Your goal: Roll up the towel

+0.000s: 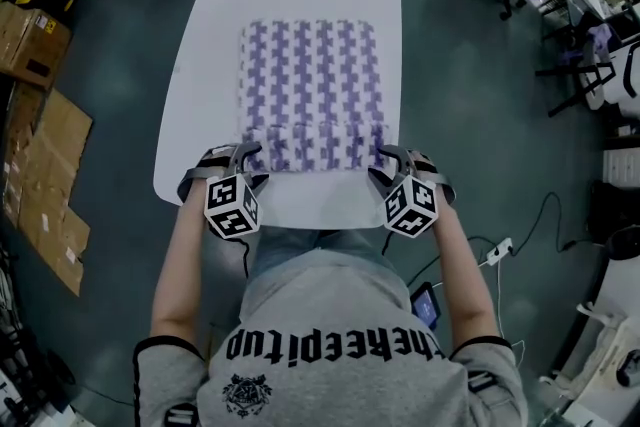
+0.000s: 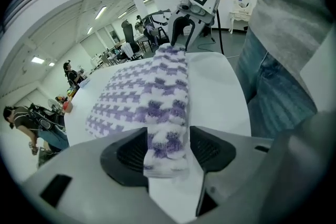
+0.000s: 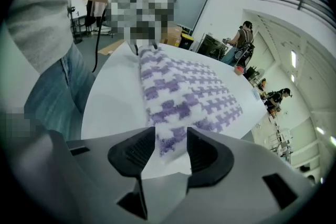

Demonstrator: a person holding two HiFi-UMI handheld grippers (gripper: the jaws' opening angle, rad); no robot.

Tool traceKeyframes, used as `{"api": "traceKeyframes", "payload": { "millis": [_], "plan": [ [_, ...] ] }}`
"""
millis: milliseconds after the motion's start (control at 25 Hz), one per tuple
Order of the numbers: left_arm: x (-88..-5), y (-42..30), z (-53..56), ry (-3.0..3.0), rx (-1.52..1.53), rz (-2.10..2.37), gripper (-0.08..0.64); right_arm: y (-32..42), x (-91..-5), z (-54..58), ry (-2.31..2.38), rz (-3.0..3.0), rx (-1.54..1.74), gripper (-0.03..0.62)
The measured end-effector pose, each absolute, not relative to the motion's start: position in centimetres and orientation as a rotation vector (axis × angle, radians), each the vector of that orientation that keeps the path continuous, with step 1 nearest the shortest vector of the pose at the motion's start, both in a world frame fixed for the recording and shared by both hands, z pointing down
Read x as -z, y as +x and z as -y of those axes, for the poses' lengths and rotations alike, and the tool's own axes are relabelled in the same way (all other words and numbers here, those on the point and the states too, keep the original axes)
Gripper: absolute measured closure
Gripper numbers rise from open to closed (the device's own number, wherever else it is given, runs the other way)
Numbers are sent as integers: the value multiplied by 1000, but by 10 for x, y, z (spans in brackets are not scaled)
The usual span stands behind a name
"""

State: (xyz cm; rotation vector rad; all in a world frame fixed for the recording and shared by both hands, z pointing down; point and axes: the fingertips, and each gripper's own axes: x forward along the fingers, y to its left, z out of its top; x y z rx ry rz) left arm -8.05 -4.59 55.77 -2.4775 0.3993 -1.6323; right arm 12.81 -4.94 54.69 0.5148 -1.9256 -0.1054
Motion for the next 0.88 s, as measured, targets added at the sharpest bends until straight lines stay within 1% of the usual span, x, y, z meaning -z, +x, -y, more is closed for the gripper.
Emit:
{"api": "traceKeyframes", "payload": {
  "millis": [200, 880],
  "plan": [
    [-579, -94, 35, -2418, 1707, -409, 313, 123, -569, 37, 427, 1854, 176, 410],
    [-603, -102, 66, -2350, 1807, -419, 310, 128, -597, 75, 423, 1765, 233, 408]
  ]
}}
